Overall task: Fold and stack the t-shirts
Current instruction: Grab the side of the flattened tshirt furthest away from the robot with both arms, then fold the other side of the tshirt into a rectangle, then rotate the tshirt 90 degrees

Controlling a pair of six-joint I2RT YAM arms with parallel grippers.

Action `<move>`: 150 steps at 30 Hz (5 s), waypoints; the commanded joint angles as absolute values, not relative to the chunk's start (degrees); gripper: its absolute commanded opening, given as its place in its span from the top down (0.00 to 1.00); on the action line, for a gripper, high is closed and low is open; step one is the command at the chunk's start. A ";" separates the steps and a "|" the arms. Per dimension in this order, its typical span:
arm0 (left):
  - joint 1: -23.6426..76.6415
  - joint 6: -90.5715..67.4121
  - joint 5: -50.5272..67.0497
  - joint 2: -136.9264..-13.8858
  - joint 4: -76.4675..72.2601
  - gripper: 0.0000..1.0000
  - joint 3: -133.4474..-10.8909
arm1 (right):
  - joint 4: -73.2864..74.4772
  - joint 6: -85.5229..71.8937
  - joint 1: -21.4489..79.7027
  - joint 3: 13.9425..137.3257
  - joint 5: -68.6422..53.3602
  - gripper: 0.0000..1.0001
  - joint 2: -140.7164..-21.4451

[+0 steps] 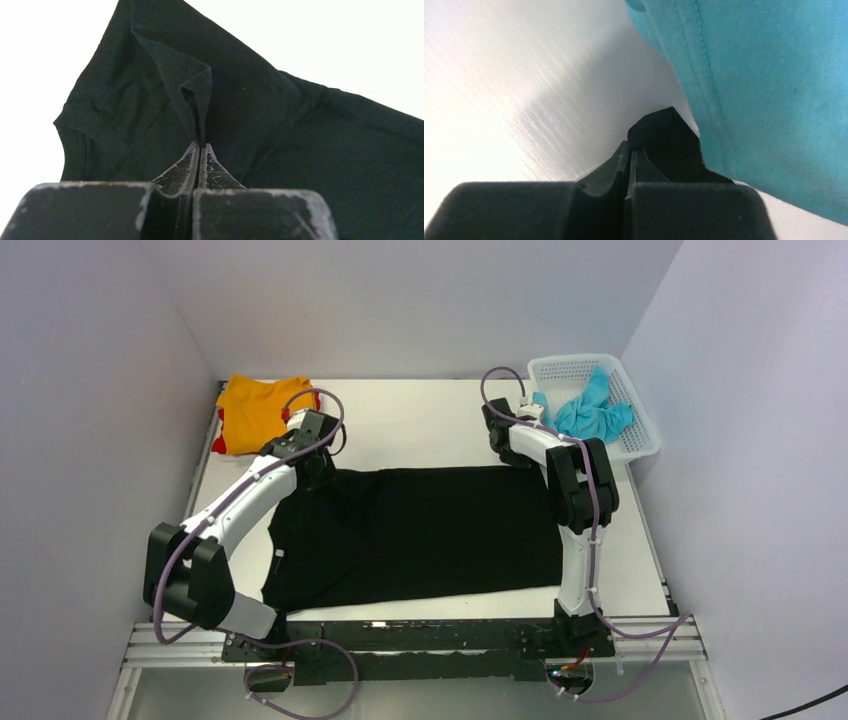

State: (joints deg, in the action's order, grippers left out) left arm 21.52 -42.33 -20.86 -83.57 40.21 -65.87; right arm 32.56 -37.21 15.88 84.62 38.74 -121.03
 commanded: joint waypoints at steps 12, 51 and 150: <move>25.87 -53.02 -25.34 -68.00 46.01 1.00 -57.81 | 25.10 -30.49 19.12 73.09 41.18 1.00 -103.59; 43.28 -70.48 -14.43 -51.83 58.56 1.00 -38.14 | 25.14 -29.22 23.56 55.98 42.64 1.00 -86.26; 22.32 -36.82 22.62 -110.69 14.09 0.01 -104.66 | 21.52 -45.83 49.14 29.79 9.90 0.00 -49.26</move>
State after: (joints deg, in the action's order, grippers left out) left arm 19.38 -47.70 22.65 -131.09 9.67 -115.98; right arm 14.06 -41.23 49.74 26.70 2.63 -49.50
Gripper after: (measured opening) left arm 0.994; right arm 0.997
